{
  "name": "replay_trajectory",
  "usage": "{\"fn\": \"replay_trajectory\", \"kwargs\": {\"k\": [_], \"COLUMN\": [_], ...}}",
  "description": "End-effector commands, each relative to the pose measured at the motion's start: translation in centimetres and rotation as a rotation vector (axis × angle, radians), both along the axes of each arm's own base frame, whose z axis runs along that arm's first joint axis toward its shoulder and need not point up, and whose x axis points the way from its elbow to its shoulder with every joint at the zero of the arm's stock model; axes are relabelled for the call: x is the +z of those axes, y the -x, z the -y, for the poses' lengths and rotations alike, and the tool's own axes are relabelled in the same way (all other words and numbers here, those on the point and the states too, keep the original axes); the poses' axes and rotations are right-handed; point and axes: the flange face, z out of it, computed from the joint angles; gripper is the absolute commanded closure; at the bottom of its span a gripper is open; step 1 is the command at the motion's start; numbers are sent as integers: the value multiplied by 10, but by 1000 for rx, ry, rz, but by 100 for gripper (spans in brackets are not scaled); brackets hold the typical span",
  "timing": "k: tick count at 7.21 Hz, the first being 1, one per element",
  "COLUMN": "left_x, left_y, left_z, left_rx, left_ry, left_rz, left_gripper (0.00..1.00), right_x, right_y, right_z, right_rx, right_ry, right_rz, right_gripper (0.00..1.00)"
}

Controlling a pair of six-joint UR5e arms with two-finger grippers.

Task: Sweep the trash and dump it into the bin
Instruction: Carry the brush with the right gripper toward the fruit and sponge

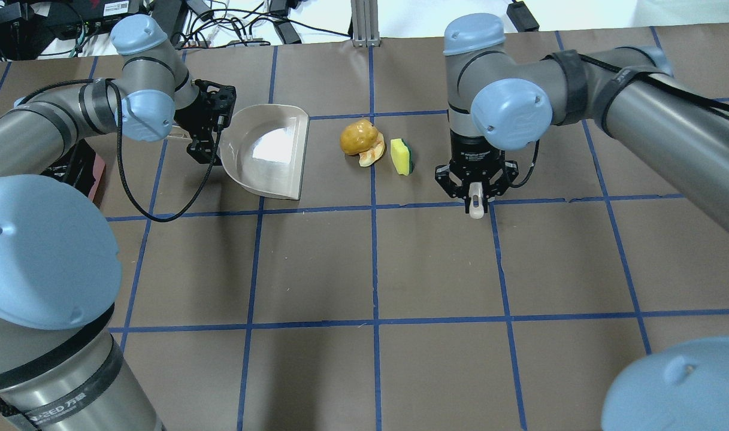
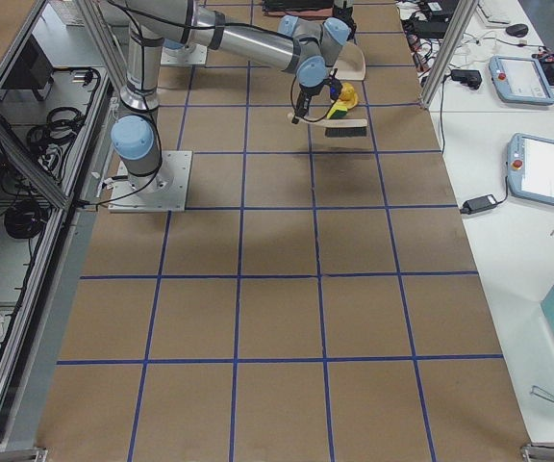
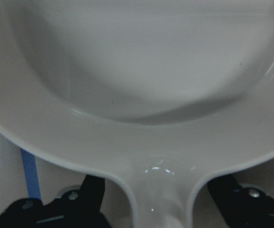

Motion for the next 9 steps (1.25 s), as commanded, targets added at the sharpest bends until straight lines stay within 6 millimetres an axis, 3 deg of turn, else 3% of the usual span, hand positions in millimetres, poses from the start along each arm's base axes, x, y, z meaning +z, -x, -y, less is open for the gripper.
{"fn": "replay_trajectory", "kwargs": {"k": [1, 3, 6, 9], "left_x": [1, 1, 3, 3], "left_y": [3, 3, 3, 1], "left_z": [-1, 0, 1, 1], "left_rx": [0, 0, 13, 34], "left_ry": [-5, -4, -1, -4], "left_rz": [-6, -10, -6, 7], "left_gripper": [78, 87, 88, 89], "right_x": [-4, -11, -13, -28], "right_y": [-35, -48, -59, -105], "right_z": [-7, -4, -1, 13], "right_rx": [-25, -93, -127, -115], "right_ry": [-6, -26, -23, -14], "right_rz": [28, 95, 96, 78], "right_gripper": [90, 93, 93, 93]}}
